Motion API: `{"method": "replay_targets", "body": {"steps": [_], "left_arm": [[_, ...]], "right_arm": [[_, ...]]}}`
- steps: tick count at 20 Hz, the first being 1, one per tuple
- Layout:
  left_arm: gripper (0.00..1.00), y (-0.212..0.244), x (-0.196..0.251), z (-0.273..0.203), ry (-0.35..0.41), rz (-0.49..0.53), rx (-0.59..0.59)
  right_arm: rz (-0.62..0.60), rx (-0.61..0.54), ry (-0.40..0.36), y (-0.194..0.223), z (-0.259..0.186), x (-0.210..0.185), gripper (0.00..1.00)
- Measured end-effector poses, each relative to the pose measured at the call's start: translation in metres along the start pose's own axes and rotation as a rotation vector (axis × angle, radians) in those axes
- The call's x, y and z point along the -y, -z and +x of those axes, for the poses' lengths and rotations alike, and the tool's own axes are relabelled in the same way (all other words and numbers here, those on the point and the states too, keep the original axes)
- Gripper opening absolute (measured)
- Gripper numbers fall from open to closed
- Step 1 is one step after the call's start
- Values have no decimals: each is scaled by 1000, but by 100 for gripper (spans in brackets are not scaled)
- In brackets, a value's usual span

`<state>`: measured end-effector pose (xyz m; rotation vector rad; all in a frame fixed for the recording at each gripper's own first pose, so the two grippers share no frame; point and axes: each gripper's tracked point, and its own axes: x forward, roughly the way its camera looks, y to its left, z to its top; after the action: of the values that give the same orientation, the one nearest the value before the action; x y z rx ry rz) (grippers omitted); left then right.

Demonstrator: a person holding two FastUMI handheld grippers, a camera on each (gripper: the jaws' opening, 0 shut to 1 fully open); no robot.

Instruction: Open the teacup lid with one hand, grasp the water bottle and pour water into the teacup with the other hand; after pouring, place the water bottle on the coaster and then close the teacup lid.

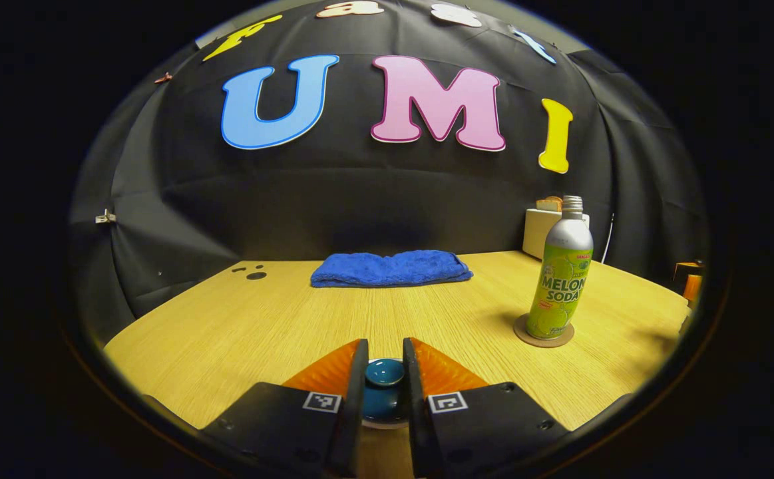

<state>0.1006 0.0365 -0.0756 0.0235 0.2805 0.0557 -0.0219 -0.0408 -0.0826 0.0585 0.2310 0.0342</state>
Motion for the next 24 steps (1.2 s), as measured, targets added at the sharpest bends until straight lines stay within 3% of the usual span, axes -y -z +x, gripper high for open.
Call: {"method": "replay_targets", "body": {"steps": [1, 6, 7, 8, 9, 15, 19, 24], "left_arm": [[35, 0, 0, 0, -1, 2, -4], [40, 2, -1, -2, -4, -5, -12], [48, 2, -2, -4, -7, -17, -10], [47, 1, -2, -7, -5, -34, -4], [58, -1, -2, -11, -2, -52, 5], [84, -30, -21, -57, -48, -123, 156], [93, -42, -31, -95, -62, -175, 268], [94, -54, -29, -107, -50, -213, 306]], "right_arm": [[2, 1, 1, -1, 0, 1, 98], [5, 6, 6, -2, -1, 4, 98], [6, 8, 7, -2, -2, 4, 98], [9, 11, 6, -3, -1, 4, 98], [11, 12, 6, -4, 0, 3, 98], [2, 60, -8, -14, 0, -10, 98], [-37, 87, 9, -20, 0, -19, 98], [-55, 134, 13, -30, 0, -28, 98]]}}
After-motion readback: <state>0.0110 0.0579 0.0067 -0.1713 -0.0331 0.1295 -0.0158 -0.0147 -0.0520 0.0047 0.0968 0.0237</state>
